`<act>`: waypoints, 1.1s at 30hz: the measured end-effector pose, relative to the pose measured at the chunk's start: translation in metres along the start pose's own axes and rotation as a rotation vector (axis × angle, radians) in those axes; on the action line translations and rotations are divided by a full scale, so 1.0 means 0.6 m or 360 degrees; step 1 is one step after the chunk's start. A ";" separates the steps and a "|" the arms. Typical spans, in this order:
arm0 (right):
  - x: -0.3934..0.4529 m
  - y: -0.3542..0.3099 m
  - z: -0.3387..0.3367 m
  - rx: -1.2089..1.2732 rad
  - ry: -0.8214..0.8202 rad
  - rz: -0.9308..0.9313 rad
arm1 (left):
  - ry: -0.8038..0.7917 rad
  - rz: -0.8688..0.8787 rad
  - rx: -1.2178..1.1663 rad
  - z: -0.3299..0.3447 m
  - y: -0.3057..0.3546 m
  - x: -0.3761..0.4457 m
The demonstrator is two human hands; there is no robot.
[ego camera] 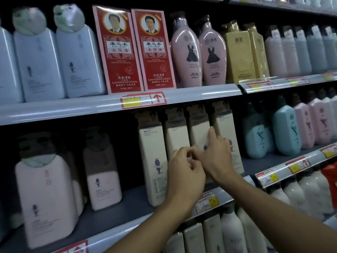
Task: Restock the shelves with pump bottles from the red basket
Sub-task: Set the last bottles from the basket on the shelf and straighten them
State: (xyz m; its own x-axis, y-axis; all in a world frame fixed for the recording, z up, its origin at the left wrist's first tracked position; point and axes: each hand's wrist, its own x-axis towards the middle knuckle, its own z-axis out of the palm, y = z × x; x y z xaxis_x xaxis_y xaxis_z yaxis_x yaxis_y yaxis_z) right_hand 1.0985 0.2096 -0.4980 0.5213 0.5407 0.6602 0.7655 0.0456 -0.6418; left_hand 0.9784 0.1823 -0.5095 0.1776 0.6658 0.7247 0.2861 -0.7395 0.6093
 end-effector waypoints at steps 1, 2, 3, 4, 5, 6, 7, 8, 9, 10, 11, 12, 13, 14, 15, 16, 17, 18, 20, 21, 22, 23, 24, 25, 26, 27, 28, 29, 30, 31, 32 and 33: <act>0.001 -0.001 0.001 0.0009 0.0012 0.0018 | 0.0019 0.0031 0.0007 -0.003 -0.003 -0.003; 0.002 -0.002 0.001 0.0001 0.0022 0.0028 | 0.0037 0.0055 0.0013 -0.006 -0.006 -0.006; 0.002 -0.003 0.000 -0.0012 0.0024 0.0035 | 0.0054 0.0059 0.0011 -0.007 -0.008 -0.008; 0.001 -0.003 -0.002 -0.0014 0.0016 0.0048 | 0.0074 0.0048 0.0006 -0.008 -0.009 -0.010; -0.001 -0.002 -0.003 -0.0008 0.0009 0.0056 | 0.0098 0.0035 -0.0009 -0.008 -0.010 -0.012; -0.004 -0.002 -0.006 -0.0001 0.0008 0.0056 | 0.0118 0.0020 -0.0032 -0.010 -0.010 -0.013; -0.008 -0.002 -0.011 -0.0003 0.0017 0.0047 | 0.0126 0.0001 -0.0057 -0.013 -0.008 -0.015; -0.016 -0.005 -0.017 -0.0015 0.0033 0.0032 | 0.0124 -0.0022 -0.0073 -0.017 -0.006 -0.016; -0.024 -0.009 -0.024 -0.0034 0.0055 0.0019 | 0.0124 -0.0044 -0.0081 -0.023 -0.004 -0.015; -0.034 -0.014 -0.032 -0.0046 0.0087 0.0006 | 0.0132 -0.0056 -0.0088 -0.030 -0.003 -0.014; -0.045 -0.020 -0.040 -0.0045 0.0112 -0.0002 | 0.0146 -0.0059 -0.0091 -0.039 -0.001 -0.011; -0.055 -0.028 -0.048 -0.0036 0.0115 -0.0015 | 0.0164 -0.0059 -0.0091 -0.050 0.002 -0.009; -0.067 -0.038 -0.057 -0.0032 0.0098 -0.0043 | 0.0187 -0.0059 -0.0085 -0.063 0.008 -0.006; -0.078 -0.049 -0.066 -0.0036 0.0063 -0.0083 | 0.0212 -0.0060 -0.0076 -0.078 0.016 -0.005; -0.089 -0.062 -0.077 -0.0048 0.0026 -0.0120 | 0.0237 -0.0062 -0.0067 -0.096 0.026 -0.004; -0.099 -0.076 -0.088 -0.0054 -0.0006 -0.0143 | 0.0251 -0.0064 -0.0063 -0.115 0.038 -0.005; -0.110 -0.091 -0.101 -0.0052 -0.0032 -0.0163 | 0.0253 -0.0063 -0.0062 -0.135 0.051 -0.007; -0.121 -0.109 -0.115 -0.0039 -0.0051 -0.0191 | 0.0250 -0.0060 -0.0056 -0.157 0.064 -0.009; -0.152 -0.150 -0.148 -0.0034 -0.0109 -0.0261 | 0.0269 -0.0068 -0.0010 -0.208 0.090 -0.019; -0.170 -0.170 -0.164 -0.0038 -0.0149 -0.0291 | 0.0291 -0.0076 0.0019 -0.235 0.103 -0.029; -0.190 -0.187 -0.180 -0.0026 -0.0181 -0.0323 | 0.0303 -0.0092 0.0050 -0.264 0.115 -0.045; -0.212 -0.204 -0.196 -0.0001 -0.0206 -0.0346 | 0.0296 -0.0115 0.0085 -0.294 0.126 -0.066; -0.239 -0.220 -0.208 0.0025 -0.0235 -0.0365 | 0.0279 -0.0134 0.0121 -0.328 0.138 -0.096; -0.269 -0.237 -0.218 0.0048 -0.0275 -0.0393 | 0.0257 -0.0155 0.0156 -0.363 0.145 -0.131; -0.302 -0.253 -0.226 0.0072 -0.0322 -0.0420 | 0.0235 -0.0184 0.0186 -0.398 0.151 -0.171; -0.340 -0.269 -0.230 0.0101 -0.0382 -0.0441 | 0.0213 -0.0228 0.0213 -0.434 0.149 -0.214; -0.382 -0.286 -0.232 0.0139 -0.0450 -0.0461 | 0.0189 -0.0273 0.0245 -0.469 0.146 -0.262; -0.425 -0.301 -0.232 0.0195 -0.0520 -0.0475 | 0.0174 -0.0310 0.0288 -0.503 0.141 -0.309; -0.467 -0.318 -0.229 0.0256 -0.0590 -0.0489 | 0.0166 -0.0347 0.0333 -0.538 0.136 -0.354; -0.507 -0.336 -0.223 0.0308 -0.0651 -0.0505 | 0.0165 -0.0392 0.0362 -0.573 0.131 -0.393; -0.544 -0.355 -0.216 0.0360 -0.0699 -0.0521 | 0.0167 -0.0443 0.0386 -0.607 0.127 -0.424; -0.575 -0.374 -0.207 0.0418 -0.0754 -0.0541 | 0.0180 -0.0494 0.0419 -0.639 0.120 -0.445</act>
State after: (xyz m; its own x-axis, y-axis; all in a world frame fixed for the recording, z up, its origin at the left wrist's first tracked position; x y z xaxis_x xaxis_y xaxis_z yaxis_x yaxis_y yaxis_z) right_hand 0.7934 -0.0917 -0.5333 -0.0033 0.7699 0.6382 0.7096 0.4515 -0.5410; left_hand 0.5903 -0.0864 -0.5356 -0.0554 0.8270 0.5594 0.5430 -0.4452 0.7120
